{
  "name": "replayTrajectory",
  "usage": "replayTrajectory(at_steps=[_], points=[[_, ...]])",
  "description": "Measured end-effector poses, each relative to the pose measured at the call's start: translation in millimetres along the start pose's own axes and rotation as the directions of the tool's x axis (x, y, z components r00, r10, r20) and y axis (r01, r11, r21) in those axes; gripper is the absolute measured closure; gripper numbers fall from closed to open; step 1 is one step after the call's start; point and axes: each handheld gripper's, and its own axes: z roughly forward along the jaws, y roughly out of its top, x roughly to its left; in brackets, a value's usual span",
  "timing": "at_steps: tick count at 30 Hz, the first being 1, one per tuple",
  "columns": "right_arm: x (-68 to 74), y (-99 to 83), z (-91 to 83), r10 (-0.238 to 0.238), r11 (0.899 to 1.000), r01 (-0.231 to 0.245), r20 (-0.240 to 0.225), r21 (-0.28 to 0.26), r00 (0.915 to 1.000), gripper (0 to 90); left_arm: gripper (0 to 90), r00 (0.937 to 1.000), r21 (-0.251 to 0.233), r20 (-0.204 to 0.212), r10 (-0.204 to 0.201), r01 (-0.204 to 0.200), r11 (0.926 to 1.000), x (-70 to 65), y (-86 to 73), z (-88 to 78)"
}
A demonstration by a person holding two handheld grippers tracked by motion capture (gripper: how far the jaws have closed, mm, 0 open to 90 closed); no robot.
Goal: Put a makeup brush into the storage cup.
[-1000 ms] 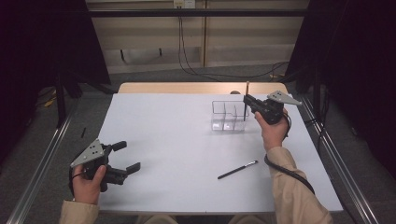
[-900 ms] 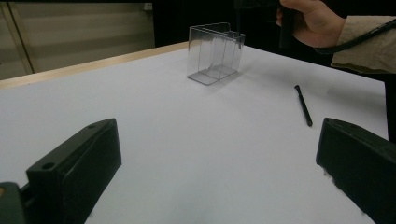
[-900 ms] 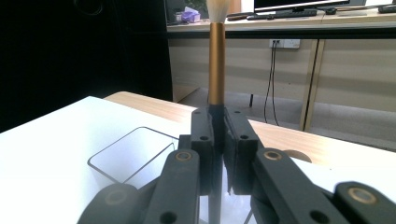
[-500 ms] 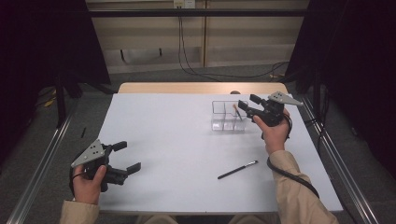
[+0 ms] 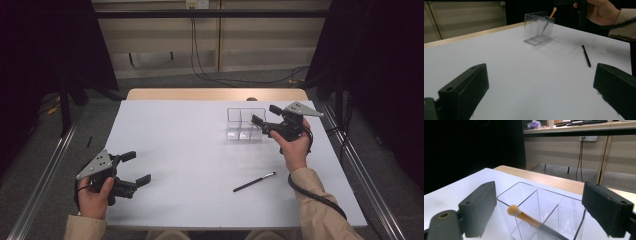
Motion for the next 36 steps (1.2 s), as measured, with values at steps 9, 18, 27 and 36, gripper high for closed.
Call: replayTrajectory(at_steps=[9, 18, 27, 36], points=[[4.3, -2.8, -8.6, -0.013, 1.0, 0.013, 0.002, 0.004, 0.9999, 10.1, 0.0, 1.0, -0.002, 0.001, 0.004, -0.004, 1.0, 0.1, 0.4, -0.2], [11.6, -6.9, -17.3, -0.016, 1.0, 0.016, -0.012, 0.009, 0.9998, 7.9, 0.0, 1.0, -0.005, 0.002, 0.005, -0.005, 1.0, -1.0, 0.9, -0.1], [17.9, -8.2, -25.9, -0.033, 0.999, 0.033, -0.022, 0.015, 0.9992, 6.7, 0.0, 1.0, -0.003, 0.005, 0.003, -0.003, 1.0, -1.3, 0.5, 0.7], [21.8, -9.2, -35.4, -0.043, 0.999, 0.043, -0.028, 0.018, 0.9987, 6.0, 0.0, 1.0, -0.004, 0.005, 0.003, -0.003, 1.0, -1.8, 0.7, 1.1]])
